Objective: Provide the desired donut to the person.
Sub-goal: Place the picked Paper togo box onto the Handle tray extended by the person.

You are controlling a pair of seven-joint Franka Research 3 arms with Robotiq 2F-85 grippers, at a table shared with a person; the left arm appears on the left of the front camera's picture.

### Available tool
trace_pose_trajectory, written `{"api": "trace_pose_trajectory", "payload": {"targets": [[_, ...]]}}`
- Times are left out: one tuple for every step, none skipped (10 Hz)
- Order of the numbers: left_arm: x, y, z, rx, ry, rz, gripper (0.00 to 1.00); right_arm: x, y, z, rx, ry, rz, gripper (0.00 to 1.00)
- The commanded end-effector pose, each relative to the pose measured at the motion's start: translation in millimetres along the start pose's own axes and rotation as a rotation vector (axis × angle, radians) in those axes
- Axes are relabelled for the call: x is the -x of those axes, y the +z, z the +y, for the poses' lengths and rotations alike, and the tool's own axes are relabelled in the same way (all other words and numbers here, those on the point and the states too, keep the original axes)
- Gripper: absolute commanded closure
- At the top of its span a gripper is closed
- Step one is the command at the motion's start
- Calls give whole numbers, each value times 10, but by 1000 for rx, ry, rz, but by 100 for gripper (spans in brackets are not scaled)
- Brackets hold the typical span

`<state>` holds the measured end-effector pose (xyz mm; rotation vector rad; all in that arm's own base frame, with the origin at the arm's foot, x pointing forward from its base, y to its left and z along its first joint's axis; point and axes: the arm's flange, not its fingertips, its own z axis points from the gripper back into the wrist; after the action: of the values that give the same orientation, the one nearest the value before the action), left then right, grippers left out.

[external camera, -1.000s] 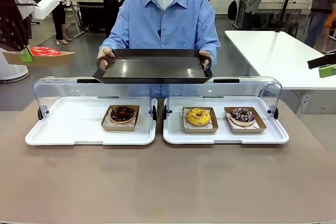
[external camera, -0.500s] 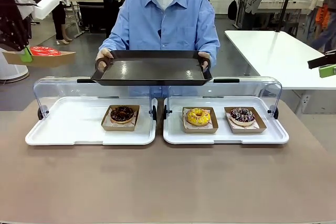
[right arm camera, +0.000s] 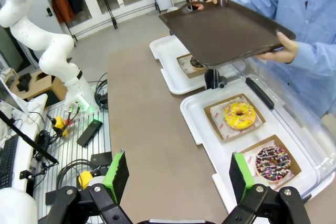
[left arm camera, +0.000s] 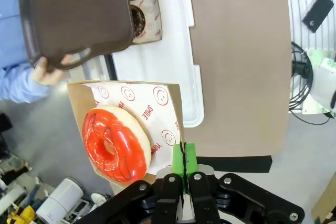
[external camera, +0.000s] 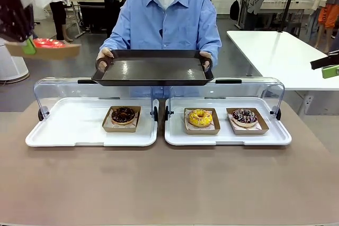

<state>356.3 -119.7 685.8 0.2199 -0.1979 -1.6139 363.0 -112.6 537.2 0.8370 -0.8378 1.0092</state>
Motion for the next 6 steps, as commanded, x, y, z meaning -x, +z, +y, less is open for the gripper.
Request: {"api": "trace_pose_trajectory", "payload": {"targets": [[-391,346,66,-19,-30,-18,99,-9,10,-3,-2,9,-15,0],[-649,412,87,-33,-52,-6,99,-9,10,-3,-2,9,-15,0],[-870,410,248,-13,-65,6,99,-9,10,-3,-2,9,-15,0],[-1069,362,419,10,-73,-1,99,-9,10,-3,-2,9,-15,0],[-1253,258,545,27,-60,2,99,-9,10,-3,-2,9,-15,0],[-1428,98,719,55,-51,4,99,-9,10,-3,-2,9,-15,0]]}}
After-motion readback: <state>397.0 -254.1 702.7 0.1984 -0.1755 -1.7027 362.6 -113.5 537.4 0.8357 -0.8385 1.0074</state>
